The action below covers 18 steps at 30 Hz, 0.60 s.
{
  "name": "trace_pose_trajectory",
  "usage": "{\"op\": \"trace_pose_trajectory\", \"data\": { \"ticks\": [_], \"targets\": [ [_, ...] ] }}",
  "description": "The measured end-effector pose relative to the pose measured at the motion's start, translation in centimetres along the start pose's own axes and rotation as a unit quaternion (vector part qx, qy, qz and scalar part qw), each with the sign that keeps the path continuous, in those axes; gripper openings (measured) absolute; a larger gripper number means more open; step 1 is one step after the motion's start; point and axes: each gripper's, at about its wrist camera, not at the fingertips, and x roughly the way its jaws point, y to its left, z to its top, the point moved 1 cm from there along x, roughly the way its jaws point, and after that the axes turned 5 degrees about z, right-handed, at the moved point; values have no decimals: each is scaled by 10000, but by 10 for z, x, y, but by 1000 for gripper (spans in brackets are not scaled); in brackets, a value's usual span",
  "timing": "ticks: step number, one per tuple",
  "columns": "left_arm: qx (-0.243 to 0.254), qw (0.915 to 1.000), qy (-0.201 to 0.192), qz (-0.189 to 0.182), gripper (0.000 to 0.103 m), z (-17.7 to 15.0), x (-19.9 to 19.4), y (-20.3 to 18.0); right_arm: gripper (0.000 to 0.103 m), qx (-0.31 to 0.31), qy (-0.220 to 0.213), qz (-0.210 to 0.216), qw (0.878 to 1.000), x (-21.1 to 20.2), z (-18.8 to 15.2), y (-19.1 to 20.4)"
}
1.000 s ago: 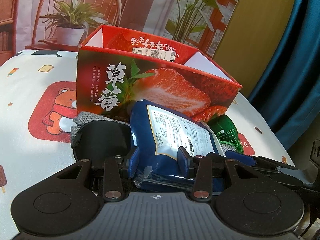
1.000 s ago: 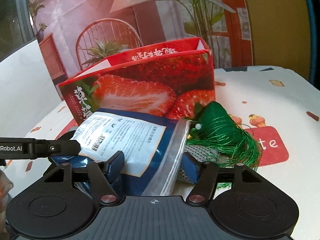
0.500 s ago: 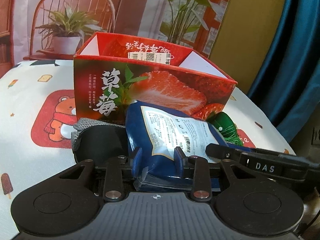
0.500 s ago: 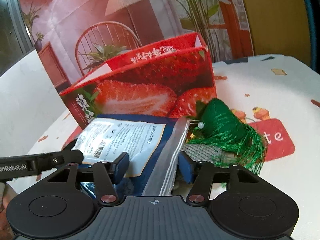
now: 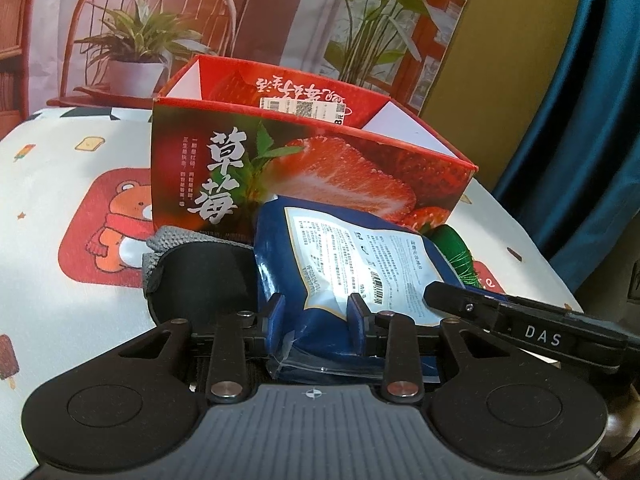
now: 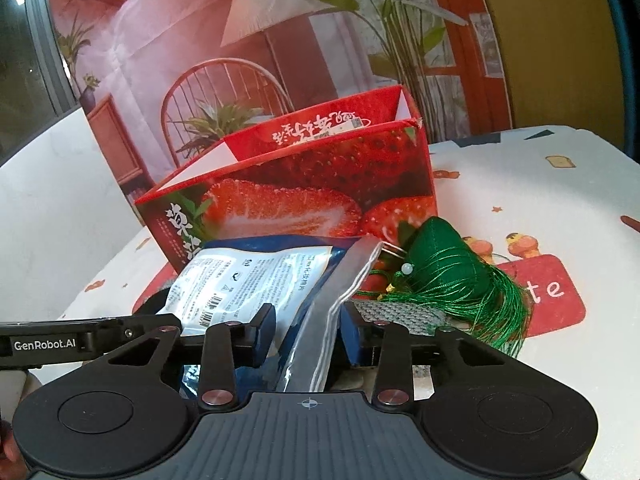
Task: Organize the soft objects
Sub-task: 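Lift the blue snack bag with the left gripper while the right gripper grasps the clear plastic bag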
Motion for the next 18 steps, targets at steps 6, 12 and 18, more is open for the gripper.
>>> {"op": "trace_pose_trajectory", "data": {
  "ticks": [6, 12, 18],
  "targets": [
    [-33, 10000, 17, -38, 36, 0, 1, 2, 41, 78, -1, -76, 9999, 2, -3, -5],
    [-101, 9999, 43, -52, 40, 0, 2, 3, 45, 261, 52, -52, 9996, 7, -4, -12],
    [-45, 9999, -38, 114, 40, 4, -5, 2, 32, 326, 53, 98, 9994, 6, -3, -13]
  ]
}}
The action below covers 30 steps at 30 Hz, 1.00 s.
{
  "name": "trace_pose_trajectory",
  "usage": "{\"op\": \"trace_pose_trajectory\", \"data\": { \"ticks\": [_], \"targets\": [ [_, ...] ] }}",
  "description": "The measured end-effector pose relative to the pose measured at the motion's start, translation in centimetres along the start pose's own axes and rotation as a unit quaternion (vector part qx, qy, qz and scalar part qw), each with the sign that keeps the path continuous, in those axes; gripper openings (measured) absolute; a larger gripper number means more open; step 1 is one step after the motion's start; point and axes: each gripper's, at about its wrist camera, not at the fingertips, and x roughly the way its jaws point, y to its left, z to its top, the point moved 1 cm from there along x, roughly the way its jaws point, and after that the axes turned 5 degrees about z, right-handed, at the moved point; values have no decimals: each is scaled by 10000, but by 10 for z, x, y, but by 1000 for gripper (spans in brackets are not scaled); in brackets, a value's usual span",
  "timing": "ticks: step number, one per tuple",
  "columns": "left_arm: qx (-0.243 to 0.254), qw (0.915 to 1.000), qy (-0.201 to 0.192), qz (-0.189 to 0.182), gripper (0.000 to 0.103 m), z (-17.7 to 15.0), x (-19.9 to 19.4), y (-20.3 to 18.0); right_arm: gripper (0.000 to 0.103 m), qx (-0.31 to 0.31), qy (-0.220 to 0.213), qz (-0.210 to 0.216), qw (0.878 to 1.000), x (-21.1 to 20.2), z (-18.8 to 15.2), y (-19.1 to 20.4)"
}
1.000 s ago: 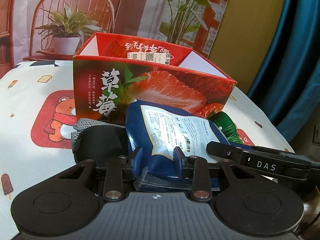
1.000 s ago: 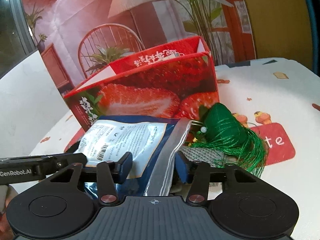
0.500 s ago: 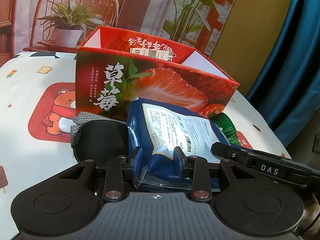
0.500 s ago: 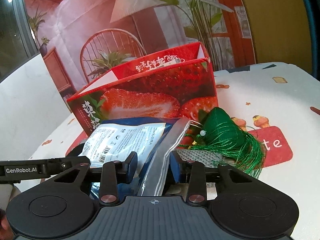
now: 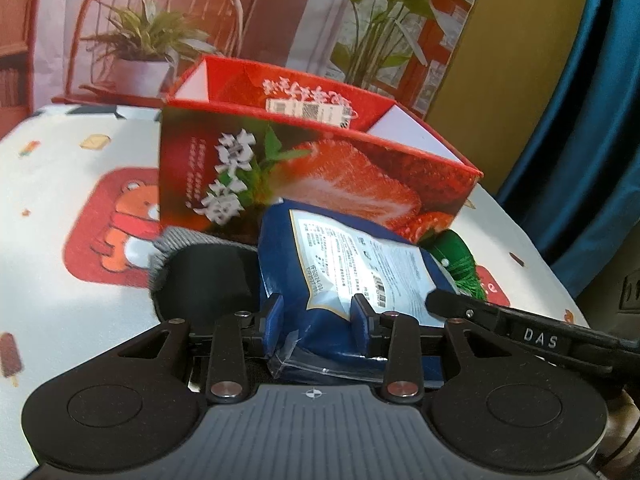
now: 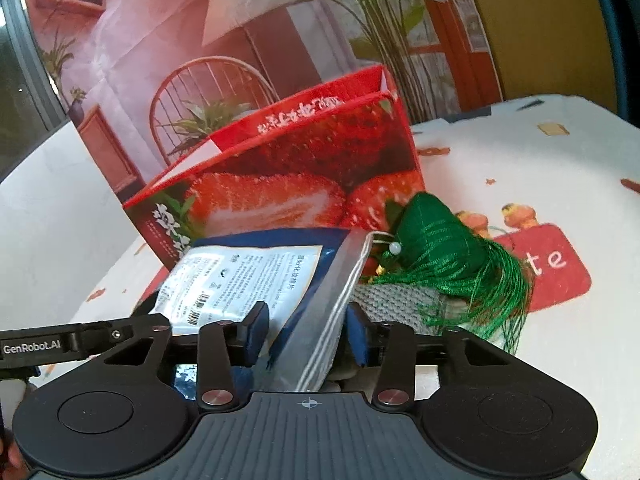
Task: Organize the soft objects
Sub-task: 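Lift the blue snack bag with the left gripper while the right gripper grasps the clear plastic bag, then carry both bags over the red box and open both grippers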
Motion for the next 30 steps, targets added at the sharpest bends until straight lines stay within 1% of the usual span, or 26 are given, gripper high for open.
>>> {"op": "trace_pose_trajectory", "data": {
  "ticks": [1, 5, 10, 13, 17, 20, 21, 23, 25, 26, 30],
  "targets": [
    [-4, 10000, -60, 42, 40, 2, -3, 1, 30, -58, 13, 15, 10000, 0, 0, 2],
    [-62, 9995, -259, 170, 40, 6, -10, 4, 26, -187, 88, 5, 9998, 3, -1, 6],
    [-170, 9996, -147, 167, 41, 8, -4, 7, 25, -211, 86, -27, 9997, 2, -1, 6],
    [-302, 9994, 72, -163, 41, 4, 3, 10, 24, -201, 108, -38, 9997, 2, -2, 6],
    [-324, 9986, 190, -383, 41, 2, 5, 9, 24, -69, 135, 9, 9999, 2, -1, 3],
    [-419, 9954, 402, -765, 41, -1, 7, 8, 24, 29, 161, 76, 9998, 2, 1, 1],
    [-395, 9950, 424, -811, 40, -3, 8, 8, 25, 38, 188, 86, 9998, 3, 1, 2],
    [-268, 9961, 399, -735, 35, -3, 6, 4, 25, -9, 212, 58, 9998, 3, 1, 4],
    [-272, 9963, 374, -719, 31, -3, 3, 4, 19, -112, 181, -1, 9998, 0, 3, 8],
    [-286, 9963, 359, -722, 29, -2, 2, 4, 19, -186, 148, -13, 9997, -2, 5, 11],
    [-316, 9963, 221, -762, 27, -2, -7, 4, 16, -490, -48, 21, 9988, -15, 17, 24]
  ]
}}
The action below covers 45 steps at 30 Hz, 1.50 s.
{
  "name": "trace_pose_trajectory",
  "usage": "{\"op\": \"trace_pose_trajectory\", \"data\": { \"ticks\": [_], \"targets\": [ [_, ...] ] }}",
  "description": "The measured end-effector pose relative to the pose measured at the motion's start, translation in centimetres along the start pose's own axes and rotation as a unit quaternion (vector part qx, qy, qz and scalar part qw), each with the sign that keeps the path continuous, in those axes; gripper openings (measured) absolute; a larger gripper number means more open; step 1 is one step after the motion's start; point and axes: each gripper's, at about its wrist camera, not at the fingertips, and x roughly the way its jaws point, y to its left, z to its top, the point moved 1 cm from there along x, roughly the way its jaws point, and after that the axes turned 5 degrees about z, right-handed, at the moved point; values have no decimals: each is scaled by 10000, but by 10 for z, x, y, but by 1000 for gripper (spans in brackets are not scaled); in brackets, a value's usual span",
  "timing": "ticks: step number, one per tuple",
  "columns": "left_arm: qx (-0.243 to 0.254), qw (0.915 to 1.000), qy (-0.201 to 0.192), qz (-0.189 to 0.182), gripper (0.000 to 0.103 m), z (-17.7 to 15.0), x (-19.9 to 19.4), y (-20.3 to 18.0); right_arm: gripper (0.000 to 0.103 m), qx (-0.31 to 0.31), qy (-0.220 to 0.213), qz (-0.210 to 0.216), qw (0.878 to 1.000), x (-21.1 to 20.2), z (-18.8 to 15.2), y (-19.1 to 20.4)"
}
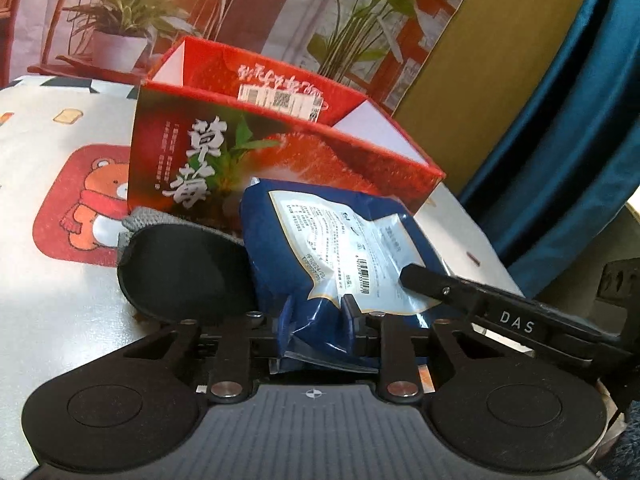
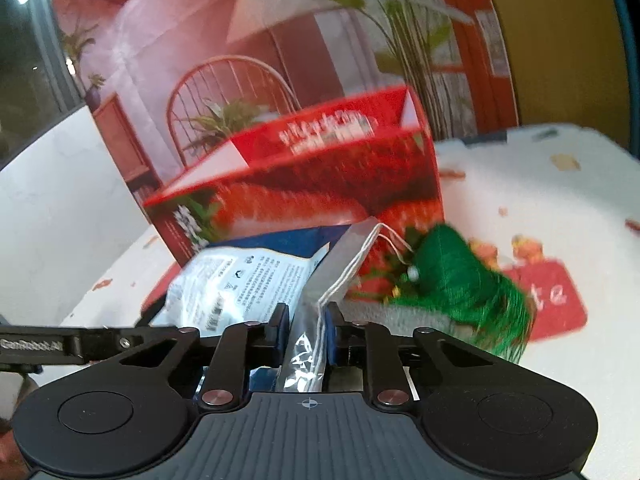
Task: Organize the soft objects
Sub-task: 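Carry both bags over the red box and open both grippers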
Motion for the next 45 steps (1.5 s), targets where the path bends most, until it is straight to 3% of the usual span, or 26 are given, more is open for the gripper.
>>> {"op": "trace_pose_trajectory", "data": {
  "ticks": [9, 16, 22, 30, 38, 45],
  "targets": [
    [183, 9966, -805, 27, 27, 26, -40, -9, 14, -792, -325, 228, 9961, -17, 43, 35],
    [451, 9912, -1213, 272, 27, 81, -43, -19, 14, -956, -455, 497, 9931, 0, 107, 47],
    [355, 9924, -1104, 409, 27, 127, -16, -21, 14, -1065, -384, 413, 9927, 44, 152, 45],
    [439, 9928, -913, 635, 27, 157, 18, -16, 14, -1023, -168, 291, 9942, 90, 182, 29],
    [413, 9946, -405, 862, 27, 169, 70, -10, 14, -755, 323, -42, 9966, 136, 176, 1],
    [604, 9917, -216, 1117, 32, 170, 96, -7, 16, -618, 563, -316, 9960, 158, 166, -15]
  ]
}}
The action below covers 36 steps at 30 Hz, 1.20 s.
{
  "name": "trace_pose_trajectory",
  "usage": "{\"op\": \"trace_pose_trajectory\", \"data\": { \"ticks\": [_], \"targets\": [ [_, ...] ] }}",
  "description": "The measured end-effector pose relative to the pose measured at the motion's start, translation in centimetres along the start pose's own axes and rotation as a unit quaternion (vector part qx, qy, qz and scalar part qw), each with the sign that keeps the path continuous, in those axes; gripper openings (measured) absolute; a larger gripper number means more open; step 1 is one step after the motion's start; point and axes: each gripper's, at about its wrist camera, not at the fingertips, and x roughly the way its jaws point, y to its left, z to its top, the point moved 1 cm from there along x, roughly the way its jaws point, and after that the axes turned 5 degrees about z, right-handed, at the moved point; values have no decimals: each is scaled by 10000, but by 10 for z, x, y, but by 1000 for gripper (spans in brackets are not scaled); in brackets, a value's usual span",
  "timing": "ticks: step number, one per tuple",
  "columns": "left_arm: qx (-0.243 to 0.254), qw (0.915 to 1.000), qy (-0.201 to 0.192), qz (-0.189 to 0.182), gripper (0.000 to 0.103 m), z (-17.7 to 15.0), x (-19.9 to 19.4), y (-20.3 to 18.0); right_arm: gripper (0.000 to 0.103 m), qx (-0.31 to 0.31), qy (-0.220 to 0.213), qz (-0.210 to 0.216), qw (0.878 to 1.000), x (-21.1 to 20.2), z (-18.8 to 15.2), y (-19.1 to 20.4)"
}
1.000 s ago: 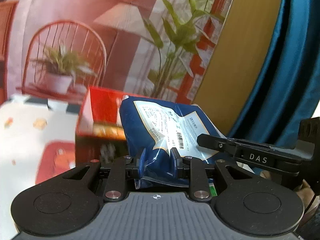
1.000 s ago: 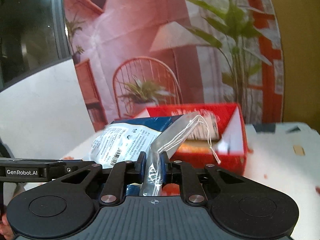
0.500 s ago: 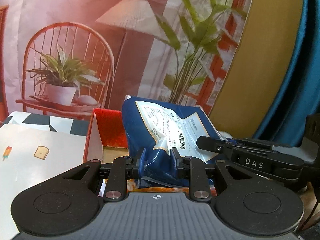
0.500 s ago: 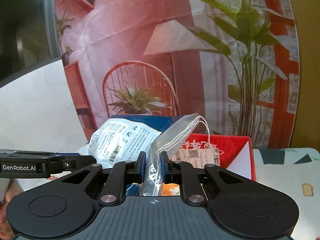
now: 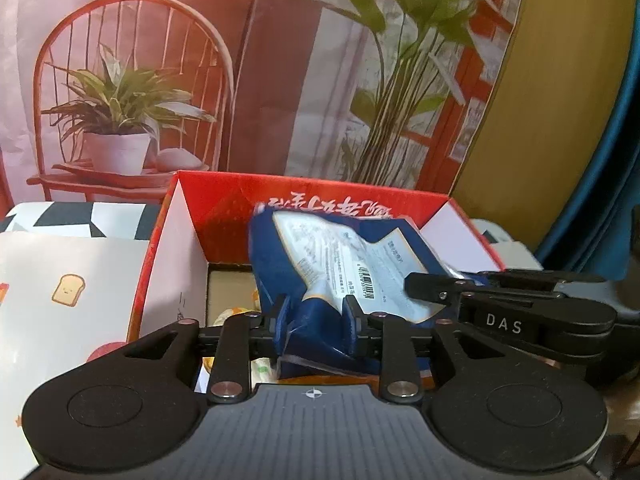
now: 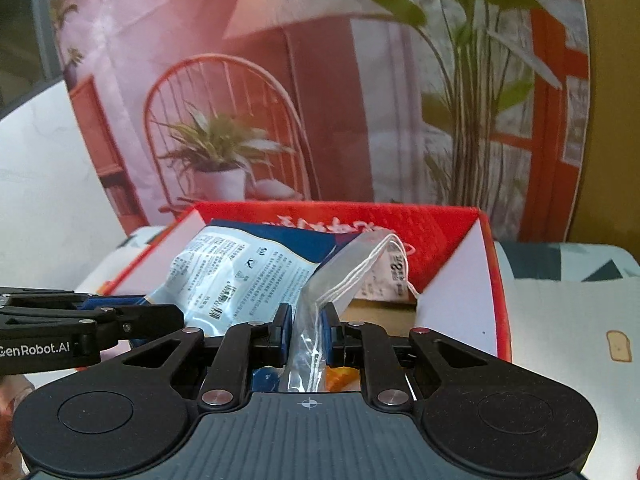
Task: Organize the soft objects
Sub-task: 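Carry both bags over the red box and open both grippers, then withdraw both tools from the box toward the black eye mask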
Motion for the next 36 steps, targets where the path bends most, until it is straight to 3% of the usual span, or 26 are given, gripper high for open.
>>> {"op": "trace_pose_trajectory", "data": {
  "ticks": [4, 6, 8, 10, 12, 15, 17, 26, 36],
  "targets": [
    [154, 9996, -4, 229, 43, -1, 1, 1, 26, -113, 24, -300, 9995, 3, -4, -4],
    [187, 9995, -47, 251, 44, -3, -4, 4, 28, -86, -3, -384, 9992, -1, -5, -8],
    [201, 9995, -80, 239, 44, -5, -11, 6, 39, -66, -103, -465, 9988, -8, -6, -11],
    [216, 9994, -148, 217, 44, -7, -20, 7, 62, -65, -313, -576, 9978, -19, -8, -12],
    [242, 9992, -240, 187, 45, -11, -33, 7, 72, -67, -551, -564, 9969, -32, -11, -12],
    [233, 9989, -379, 167, 51, -18, -53, 8, 96, -144, -891, -476, 9948, -54, -18, -6],
    [208, 9986, -475, 139, 53, -25, -67, 9, 102, -245, -1140, -393, 9924, -69, -23, 0],
    [176, 9973, -700, 141, 64, -67, -111, 12, 103, -358, -1734, -207, 9840, -120, -60, 23],
    [-367, 9986, -343, 189, 64, -122, -114, 25, 103, -35, -1726, 24, 9850, -138, -115, 37]
  ]
}}
